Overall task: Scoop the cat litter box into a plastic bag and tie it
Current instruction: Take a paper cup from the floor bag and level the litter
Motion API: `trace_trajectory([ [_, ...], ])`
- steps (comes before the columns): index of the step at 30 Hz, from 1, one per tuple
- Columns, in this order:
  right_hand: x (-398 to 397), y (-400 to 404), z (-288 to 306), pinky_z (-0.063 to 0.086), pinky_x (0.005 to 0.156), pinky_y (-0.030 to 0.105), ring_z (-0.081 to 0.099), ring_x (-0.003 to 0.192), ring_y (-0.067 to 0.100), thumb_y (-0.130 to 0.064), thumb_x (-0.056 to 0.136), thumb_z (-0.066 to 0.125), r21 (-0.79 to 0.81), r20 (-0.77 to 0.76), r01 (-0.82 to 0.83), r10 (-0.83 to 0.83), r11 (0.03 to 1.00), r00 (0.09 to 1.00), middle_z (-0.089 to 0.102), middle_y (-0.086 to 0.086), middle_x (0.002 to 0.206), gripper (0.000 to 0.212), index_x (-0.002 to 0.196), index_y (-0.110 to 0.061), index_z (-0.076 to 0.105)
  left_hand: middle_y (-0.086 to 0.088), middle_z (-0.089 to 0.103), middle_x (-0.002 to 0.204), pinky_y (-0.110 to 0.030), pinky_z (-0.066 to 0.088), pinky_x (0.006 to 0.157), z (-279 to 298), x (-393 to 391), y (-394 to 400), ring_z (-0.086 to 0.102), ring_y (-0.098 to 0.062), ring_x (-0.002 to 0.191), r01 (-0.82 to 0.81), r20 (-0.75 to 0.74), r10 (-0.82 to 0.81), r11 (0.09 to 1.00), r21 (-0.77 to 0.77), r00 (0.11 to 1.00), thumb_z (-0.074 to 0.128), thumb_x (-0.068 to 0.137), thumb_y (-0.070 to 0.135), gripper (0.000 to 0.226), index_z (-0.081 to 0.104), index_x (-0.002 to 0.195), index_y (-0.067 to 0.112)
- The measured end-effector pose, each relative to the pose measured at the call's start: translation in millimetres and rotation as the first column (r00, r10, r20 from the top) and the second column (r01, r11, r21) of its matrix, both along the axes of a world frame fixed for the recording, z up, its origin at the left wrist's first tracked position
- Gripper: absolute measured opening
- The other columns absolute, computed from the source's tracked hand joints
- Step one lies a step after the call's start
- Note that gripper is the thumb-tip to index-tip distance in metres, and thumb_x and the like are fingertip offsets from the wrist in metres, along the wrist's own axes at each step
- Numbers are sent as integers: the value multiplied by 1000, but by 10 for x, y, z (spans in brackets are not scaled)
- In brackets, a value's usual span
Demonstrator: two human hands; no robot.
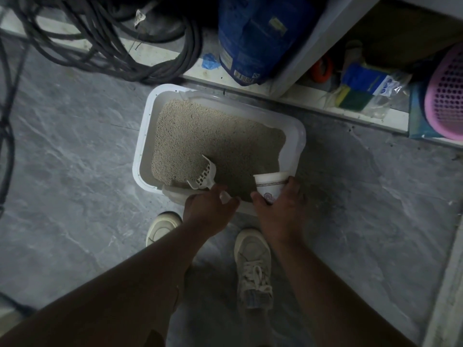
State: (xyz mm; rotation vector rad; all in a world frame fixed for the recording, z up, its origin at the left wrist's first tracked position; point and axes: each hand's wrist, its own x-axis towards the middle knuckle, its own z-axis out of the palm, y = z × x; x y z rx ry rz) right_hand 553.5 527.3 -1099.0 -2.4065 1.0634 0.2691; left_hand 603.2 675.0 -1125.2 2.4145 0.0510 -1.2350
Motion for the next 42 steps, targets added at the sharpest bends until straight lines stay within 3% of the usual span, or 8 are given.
trace_trajectory([
  [10,-340,95,24,48,89,41,58,111,35,-42,73,83,-11,-30,15,-16,1000,999,61,18,125,80,133,-3,49,-7,73,114,-43,46,102,-31,-30,15,66,-26,109,18,1,-18,1000,0,1000,46,92,68,60,49,139,30],
  [16,-102,-79,0,50,94,47,59,114,38,-49,73,82,-8,56,112,-111,994,992,60,19,127,85,135,-2,47,-9,70,125,-42,43,106,-3,-27,11,62,-28,120,46,26,-46,999,9,999,46,95,66,61,47,143,29],
  [24,-189,-35,40,50,91,44,59,110,38,-48,71,84,-6,26,96,-96,995,995,61,19,124,85,133,-3,48,-7,69,126,-43,42,106,6,-28,9,61,-26,120,22,17,-22,1000,1,1000,46,95,66,60,48,143,29],
  [31,248,-281,-37,46,94,42,59,114,37,-54,72,80,-51,23,214,-213,976,977,61,19,127,88,136,-3,48,-8,67,129,-40,41,106,9,-11,6,60,-26,123,27,12,-27,1000,-3,1000,48,95,62,59,47,144,29],
  [42,236,-232,-67,44,96,41,57,118,37,-53,75,79,-51,25,193,-192,980,981,57,20,131,89,139,-1,45,-7,67,130,-41,41,107,-15,-16,18,60,-25,124,29,4,-29,1000,-5,1000,49,94,63,61,46,145,29],
])
